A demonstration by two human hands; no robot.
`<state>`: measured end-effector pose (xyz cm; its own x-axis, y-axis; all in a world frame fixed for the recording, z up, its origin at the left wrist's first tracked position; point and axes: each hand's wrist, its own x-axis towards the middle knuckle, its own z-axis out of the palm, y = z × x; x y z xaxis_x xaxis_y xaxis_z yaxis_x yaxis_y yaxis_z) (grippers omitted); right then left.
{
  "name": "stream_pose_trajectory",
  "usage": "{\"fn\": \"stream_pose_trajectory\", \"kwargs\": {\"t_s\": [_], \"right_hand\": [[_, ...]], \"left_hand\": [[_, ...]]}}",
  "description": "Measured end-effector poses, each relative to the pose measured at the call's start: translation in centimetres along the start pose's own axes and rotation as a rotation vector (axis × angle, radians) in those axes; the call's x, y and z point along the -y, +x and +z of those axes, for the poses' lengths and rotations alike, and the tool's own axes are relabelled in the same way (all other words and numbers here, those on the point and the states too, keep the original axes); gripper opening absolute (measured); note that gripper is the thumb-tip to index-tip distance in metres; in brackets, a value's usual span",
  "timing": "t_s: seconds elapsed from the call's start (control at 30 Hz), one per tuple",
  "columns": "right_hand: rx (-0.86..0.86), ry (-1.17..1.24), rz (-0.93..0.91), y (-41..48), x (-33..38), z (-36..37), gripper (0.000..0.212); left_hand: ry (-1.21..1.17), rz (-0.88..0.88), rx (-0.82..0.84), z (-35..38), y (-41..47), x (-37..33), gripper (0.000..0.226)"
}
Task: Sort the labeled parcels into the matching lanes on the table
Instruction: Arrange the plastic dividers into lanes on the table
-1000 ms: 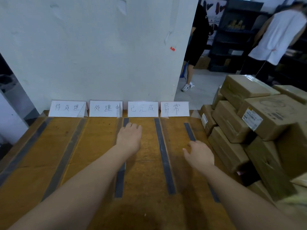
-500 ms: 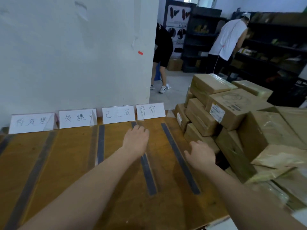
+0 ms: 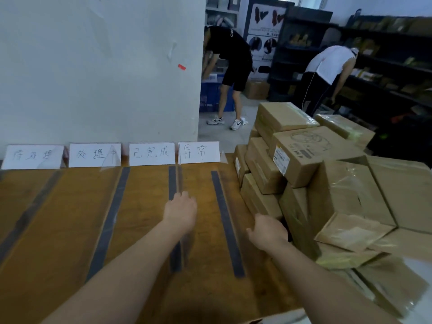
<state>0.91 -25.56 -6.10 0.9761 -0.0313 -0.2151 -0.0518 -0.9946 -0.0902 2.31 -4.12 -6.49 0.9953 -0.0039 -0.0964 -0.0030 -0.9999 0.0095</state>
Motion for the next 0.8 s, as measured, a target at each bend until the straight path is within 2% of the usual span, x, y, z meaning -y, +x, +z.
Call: {"fn": "stream_pose_trajectory", "kwargs": {"t_s": [0.17,0.33,0.8], "right_hand": [[0.003,0.083,0.001,0.1,-1.3,1.1,0.017],[-0.041,0.131,0.027,0.2,-1.7,1.5,0.009],[-0.097,0.098,0.038,1.4,-0.8,0.3,0.01]], "left_hand": [[-0.076,-0.126,0.072,1.3,-0.6,-1.1,0.038],[-0.055,-0.207,0.163,1.5,-0.9,-1.5,0.029],[-0.007,-0.139,0.17,1.3,-0.4,-0.4,0.033]]}}
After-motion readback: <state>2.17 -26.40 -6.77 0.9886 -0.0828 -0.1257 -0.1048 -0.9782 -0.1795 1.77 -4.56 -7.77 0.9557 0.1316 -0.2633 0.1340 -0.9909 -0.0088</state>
